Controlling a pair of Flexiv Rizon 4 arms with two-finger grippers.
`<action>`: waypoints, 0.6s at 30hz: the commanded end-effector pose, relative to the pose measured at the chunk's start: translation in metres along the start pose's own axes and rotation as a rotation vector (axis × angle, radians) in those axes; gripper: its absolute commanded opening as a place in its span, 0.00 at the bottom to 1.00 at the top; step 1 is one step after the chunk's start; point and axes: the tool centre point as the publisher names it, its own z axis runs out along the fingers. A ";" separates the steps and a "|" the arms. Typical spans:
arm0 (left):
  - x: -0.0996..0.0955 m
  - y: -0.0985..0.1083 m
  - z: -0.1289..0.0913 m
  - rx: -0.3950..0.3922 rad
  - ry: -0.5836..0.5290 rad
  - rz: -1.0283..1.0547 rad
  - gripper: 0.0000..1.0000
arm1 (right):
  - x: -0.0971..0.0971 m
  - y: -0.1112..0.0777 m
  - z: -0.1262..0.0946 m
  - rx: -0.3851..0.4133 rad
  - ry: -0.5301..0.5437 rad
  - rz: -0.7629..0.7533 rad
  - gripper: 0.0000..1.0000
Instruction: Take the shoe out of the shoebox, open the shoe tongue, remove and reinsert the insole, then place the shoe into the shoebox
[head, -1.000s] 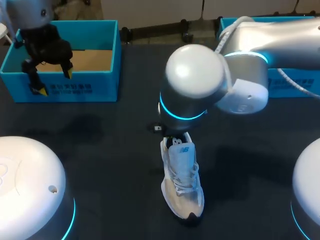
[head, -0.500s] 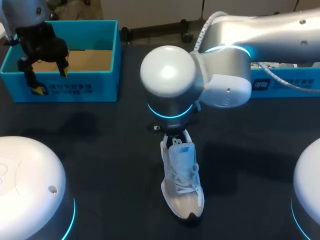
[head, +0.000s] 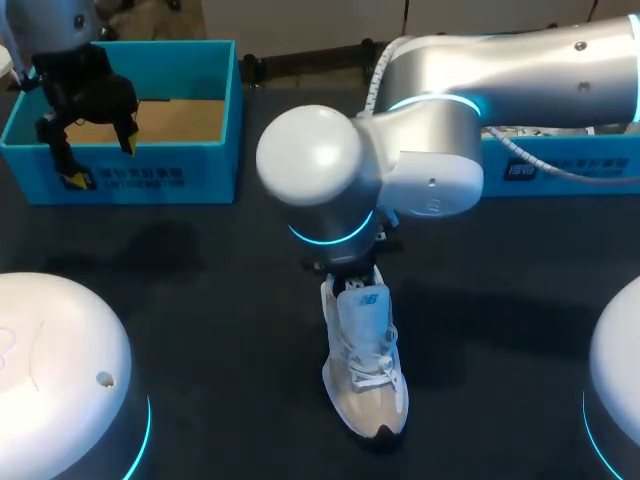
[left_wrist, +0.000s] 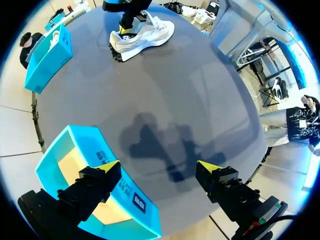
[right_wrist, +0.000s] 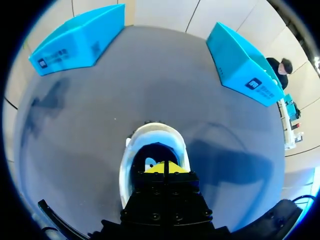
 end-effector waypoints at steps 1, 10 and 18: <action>0.000 0.001 0.000 -0.001 0.000 0.001 1.00 | 0.012 -0.004 0.010 0.001 -0.134 0.017 0.00; 0.000 0.001 0.000 -0.001 0.000 0.001 1.00 | 0.015 -0.008 0.032 0.037 -0.211 -0.001 0.00; 0.000 0.001 0.000 -0.001 0.000 0.001 1.00 | 0.008 -0.009 0.015 -0.009 -0.256 0.003 0.00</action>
